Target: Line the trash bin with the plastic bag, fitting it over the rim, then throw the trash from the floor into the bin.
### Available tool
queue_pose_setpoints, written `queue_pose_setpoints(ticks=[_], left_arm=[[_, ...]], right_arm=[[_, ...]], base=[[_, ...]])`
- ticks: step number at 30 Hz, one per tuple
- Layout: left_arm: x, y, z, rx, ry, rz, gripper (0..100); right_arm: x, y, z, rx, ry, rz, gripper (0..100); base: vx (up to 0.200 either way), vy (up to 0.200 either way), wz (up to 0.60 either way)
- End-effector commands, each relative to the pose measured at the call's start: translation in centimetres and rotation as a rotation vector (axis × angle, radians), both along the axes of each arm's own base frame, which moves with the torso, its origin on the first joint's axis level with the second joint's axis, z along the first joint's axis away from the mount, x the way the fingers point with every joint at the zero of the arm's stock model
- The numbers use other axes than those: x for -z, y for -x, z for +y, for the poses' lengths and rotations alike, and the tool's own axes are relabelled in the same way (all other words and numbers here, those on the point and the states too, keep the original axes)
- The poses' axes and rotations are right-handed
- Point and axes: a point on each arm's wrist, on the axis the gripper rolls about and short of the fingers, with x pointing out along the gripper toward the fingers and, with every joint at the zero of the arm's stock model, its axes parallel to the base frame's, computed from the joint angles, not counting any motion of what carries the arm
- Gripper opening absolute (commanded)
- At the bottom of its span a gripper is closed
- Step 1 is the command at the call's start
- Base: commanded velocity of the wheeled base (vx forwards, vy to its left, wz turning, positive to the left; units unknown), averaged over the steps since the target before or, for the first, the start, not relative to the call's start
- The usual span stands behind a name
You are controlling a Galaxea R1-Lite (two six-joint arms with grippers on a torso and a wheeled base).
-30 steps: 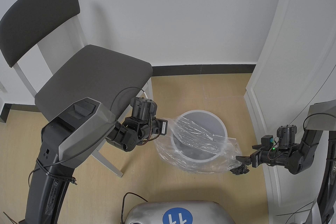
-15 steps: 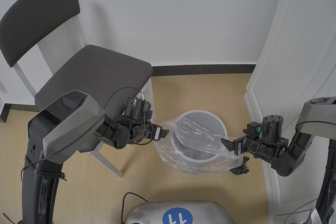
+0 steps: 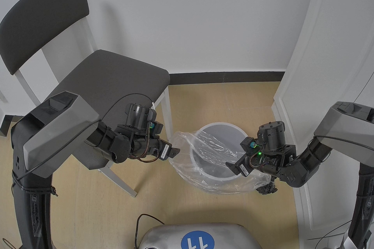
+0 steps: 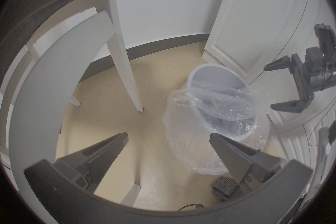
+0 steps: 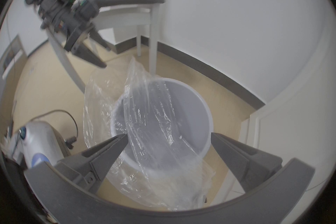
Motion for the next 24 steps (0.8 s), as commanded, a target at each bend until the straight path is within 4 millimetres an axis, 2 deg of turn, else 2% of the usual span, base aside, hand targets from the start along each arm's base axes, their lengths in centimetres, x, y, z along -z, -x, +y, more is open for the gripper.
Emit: queue_pose_setpoints(ticks=[1, 8, 13, 14, 20, 22, 24], left_arm=[[-0.7, 0.3, 0.4, 0.010, -0.003, -0.007, 100], [-0.3, 0.2, 0.2, 0.009, -0.004, -0.004, 100], [-0.4, 0.2, 0.2, 0.010, -0.002, -0.006, 100], [-0.4, 0.1, 0.1, 0.010, 0.000, -0.009, 100], [-0.5, 0.0, 0.2, 0.007, 0.002, -0.011, 100], [-0.5, 0.0, 0.2, 0.006, 0.004, -0.012, 100], [-0.5, 0.0, 0.2, 0.005, 0.005, -0.011, 100]], right_arm=[[2.0, -0.1, 0.8, -0.027, 0.057, 0.031, 100], [3.6, 0.0, 0.9, -0.058, 0.116, 0.054, 100], [4.9, -0.8, 1.1, -0.053, 0.127, 0.063, 100], [5.1, -1.1, 1.1, -0.051, 0.128, 0.061, 0], [5.3, -2.5, 0.9, -0.004, 0.126, 0.033, 0], [4.4, -4.1, 0.0, 0.035, 0.106, -0.008, 0], [3.9, -4.8, -0.4, 0.051, 0.095, -0.030, 0]], base=[[0.000, 0.000, 0.00], [0.000, 0.000, 0.00], [0.000, 0.000, 0.00], [0.000, 0.000, 0.00], [0.000, 0.000, 0.00], [0.000, 0.000, 0.00], [0.000, 0.000, 0.00]])
